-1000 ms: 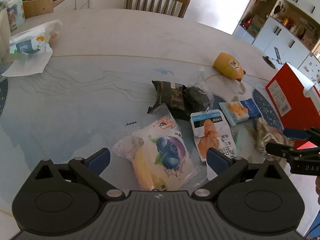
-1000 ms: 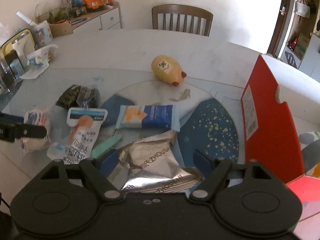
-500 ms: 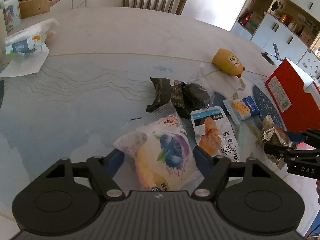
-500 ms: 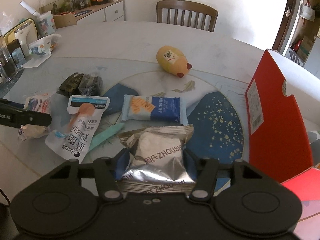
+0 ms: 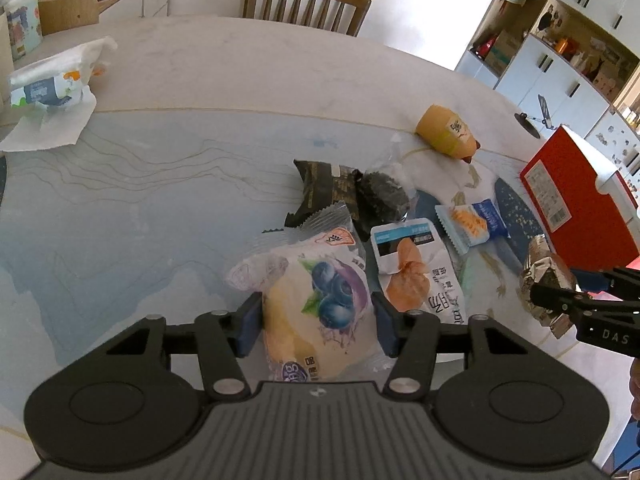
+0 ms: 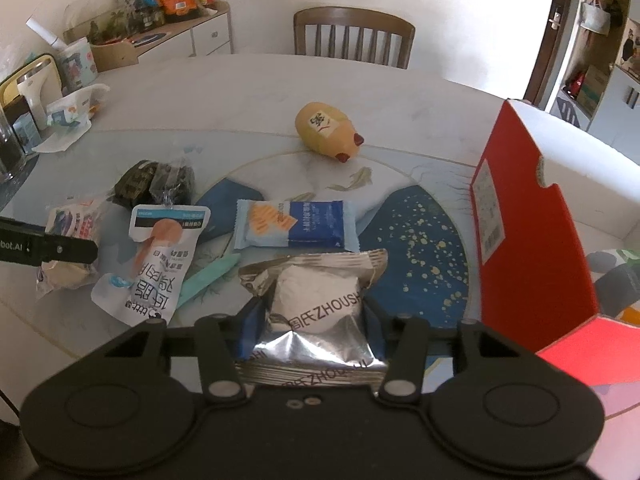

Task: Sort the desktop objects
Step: 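Grasp blueberry-printed bread bag with left gripper while right gripper holds foil bag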

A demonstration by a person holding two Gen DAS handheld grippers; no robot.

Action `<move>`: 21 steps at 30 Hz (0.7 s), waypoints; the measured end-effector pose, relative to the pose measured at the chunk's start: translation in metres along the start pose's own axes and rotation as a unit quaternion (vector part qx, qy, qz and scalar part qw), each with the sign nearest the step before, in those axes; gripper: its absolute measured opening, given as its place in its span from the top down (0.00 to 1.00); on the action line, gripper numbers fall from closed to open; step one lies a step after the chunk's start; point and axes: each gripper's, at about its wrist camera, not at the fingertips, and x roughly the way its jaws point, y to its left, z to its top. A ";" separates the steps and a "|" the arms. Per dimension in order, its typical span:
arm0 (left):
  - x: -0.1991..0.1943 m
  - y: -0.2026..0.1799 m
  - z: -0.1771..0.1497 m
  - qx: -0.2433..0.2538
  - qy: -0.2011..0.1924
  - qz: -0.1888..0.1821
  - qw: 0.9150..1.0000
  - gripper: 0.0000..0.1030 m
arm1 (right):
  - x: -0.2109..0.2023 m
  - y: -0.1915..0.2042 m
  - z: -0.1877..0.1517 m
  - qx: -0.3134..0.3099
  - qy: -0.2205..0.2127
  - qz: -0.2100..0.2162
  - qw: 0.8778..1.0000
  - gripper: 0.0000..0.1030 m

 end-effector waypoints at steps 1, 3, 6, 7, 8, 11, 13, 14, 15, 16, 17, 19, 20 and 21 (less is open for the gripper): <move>-0.001 0.000 0.000 0.002 -0.001 0.000 1.000 0.46 | -0.002 0.000 0.000 0.002 -0.002 0.001 1.000 0.51; -0.002 -0.001 0.000 0.003 -0.002 -0.001 1.000 0.46 | -0.005 -0.001 0.000 0.006 -0.007 0.002 1.000 0.51; -0.004 -0.002 -0.001 0.003 -0.005 -0.003 1.000 0.47 | -0.011 -0.002 0.001 0.011 -0.014 -0.001 1.000 0.52; -0.006 -0.003 -0.001 0.004 -0.007 -0.004 1.000 0.47 | -0.013 -0.002 0.002 0.013 -0.017 0.000 1.000 0.52; -0.008 -0.004 -0.001 0.004 -0.009 -0.005 1.000 0.47 | -0.016 -0.002 0.002 0.015 -0.020 0.001 1.000 0.52; -0.013 -0.009 0.000 0.008 -0.014 -0.008 1.000 0.47 | -0.022 -0.003 0.003 0.018 -0.027 0.002 0.999 0.52; -0.018 -0.013 0.002 0.013 -0.018 -0.011 1.000 0.47 | -0.027 -0.003 0.004 0.022 -0.031 0.001 0.999 0.52; -0.021 -0.016 0.003 0.014 -0.019 -0.013 1.000 0.47 | -0.029 -0.003 0.004 0.024 -0.033 0.000 0.999 0.52; -0.022 -0.017 0.003 0.015 -0.021 -0.016 1.000 0.47 | -0.031 -0.003 0.004 0.026 -0.035 0.001 0.999 0.52; -0.024 -0.020 0.004 0.017 -0.023 -0.018 0.999 0.47 | -0.033 -0.004 0.004 0.028 -0.036 0.001 0.999 0.52; -0.027 -0.023 0.005 0.021 -0.025 -0.020 0.999 0.47 | -0.035 -0.004 0.004 0.029 -0.039 0.001 0.999 0.52; -0.030 -0.029 0.006 0.027 -0.027 -0.024 0.999 0.47 | -0.039 -0.005 0.003 0.032 -0.041 0.001 0.999 0.52; -0.032 -0.031 0.007 0.029 -0.028 -0.025 0.999 0.47 | -0.041 -0.005 0.003 0.034 -0.043 0.001 0.998 0.52; -0.033 -0.034 0.007 0.032 -0.029 -0.027 0.999 0.47 | -0.043 -0.005 0.003 0.037 -0.044 0.001 0.998 0.52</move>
